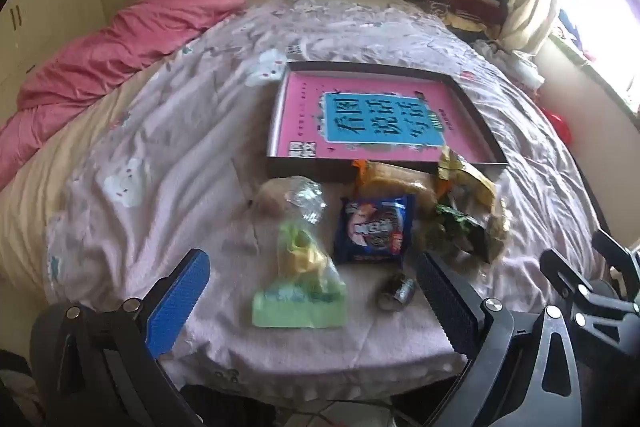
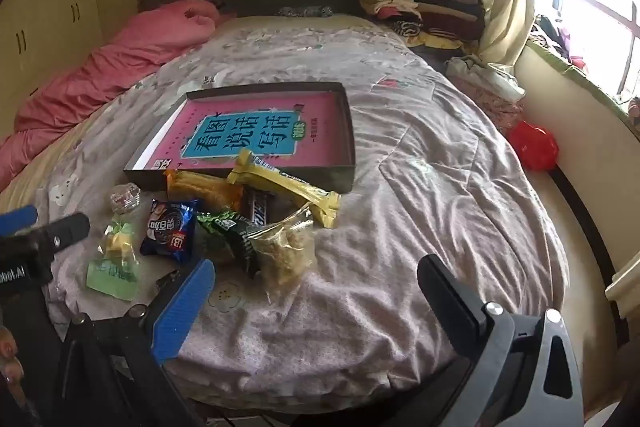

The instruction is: Organize snacks

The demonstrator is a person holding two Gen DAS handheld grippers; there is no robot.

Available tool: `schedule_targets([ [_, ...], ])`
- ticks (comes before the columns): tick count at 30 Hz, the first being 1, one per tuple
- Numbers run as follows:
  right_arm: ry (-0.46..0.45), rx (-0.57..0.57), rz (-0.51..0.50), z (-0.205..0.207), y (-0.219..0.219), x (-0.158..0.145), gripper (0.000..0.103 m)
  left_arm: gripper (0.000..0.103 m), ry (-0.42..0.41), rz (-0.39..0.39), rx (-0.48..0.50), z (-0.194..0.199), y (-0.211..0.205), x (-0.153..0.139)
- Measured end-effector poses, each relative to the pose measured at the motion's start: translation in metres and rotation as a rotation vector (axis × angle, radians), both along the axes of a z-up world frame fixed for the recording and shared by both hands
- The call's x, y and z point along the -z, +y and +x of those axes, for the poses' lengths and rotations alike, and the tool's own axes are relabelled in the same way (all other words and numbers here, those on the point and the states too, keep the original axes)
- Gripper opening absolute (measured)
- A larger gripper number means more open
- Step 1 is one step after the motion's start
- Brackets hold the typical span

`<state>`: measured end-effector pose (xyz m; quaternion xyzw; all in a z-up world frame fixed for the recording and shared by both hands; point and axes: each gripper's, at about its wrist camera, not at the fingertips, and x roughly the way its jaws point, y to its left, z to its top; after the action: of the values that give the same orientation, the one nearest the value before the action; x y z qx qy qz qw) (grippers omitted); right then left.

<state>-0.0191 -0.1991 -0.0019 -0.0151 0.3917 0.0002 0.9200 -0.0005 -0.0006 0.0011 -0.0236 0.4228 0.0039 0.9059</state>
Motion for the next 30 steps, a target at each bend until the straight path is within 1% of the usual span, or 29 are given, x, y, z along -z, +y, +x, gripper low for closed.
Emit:
schedule_targets([
  [2, 0.002, -0.005, 0.002, 0.001, 0.002, 0.002, 0.102, 0.103, -0.017, 0.005, 0.005, -0.001, -0.001, -0.002],
  [3, 0.004, -0.009, 0.005, 0.001, 0.004, 0.003, 0.102, 0.103, -0.049, 0.026, 0.014, -0.011, -0.006, 0.0],
  [4, 0.005, -0.017, 0.005, 0.001, 0.007, 0.004, 0.102, 0.103, -0.048, 0.038, 0.019, -0.016, -0.012, 0.002],
  [5, -0.007, -0.016, 0.033, 0.003, 0.0, 0.0, 0.102, 0.103, -0.031, 0.049, 0.022, -0.014, -0.016, 0.001],
  [7, -0.029, -0.009, 0.011, -0.002, 0.004, -0.005, 0.102, 0.103, -0.002, 0.002, 0.029, -0.01, -0.01, 0.0],
  [9, -0.034, -0.009, 0.014, -0.006, 0.0, -0.008, 0.102, 0.103, 0.009, -0.015, 0.032, -0.008, -0.008, 0.0],
  [11, -0.019, -0.002, -0.001, -0.003, -0.002, -0.01, 0.102, 0.103, 0.011, -0.015, 0.033, -0.009, -0.007, -0.001],
  [12, -0.024, -0.008, -0.017, -0.005, 0.001, -0.006, 0.102, 0.103, 0.013, -0.015, 0.033, -0.008, -0.007, -0.001],
  [19, -0.001, -0.001, 0.006, -0.004, -0.003, -0.002, 0.102, 0.103, 0.02, -0.016, 0.031, -0.008, -0.008, 0.002],
  [30, 0.029, -0.005, 0.002, -0.001, -0.003, 0.005, 0.102, 0.103, 0.025, -0.019, 0.033, -0.006, -0.008, 0.003],
])
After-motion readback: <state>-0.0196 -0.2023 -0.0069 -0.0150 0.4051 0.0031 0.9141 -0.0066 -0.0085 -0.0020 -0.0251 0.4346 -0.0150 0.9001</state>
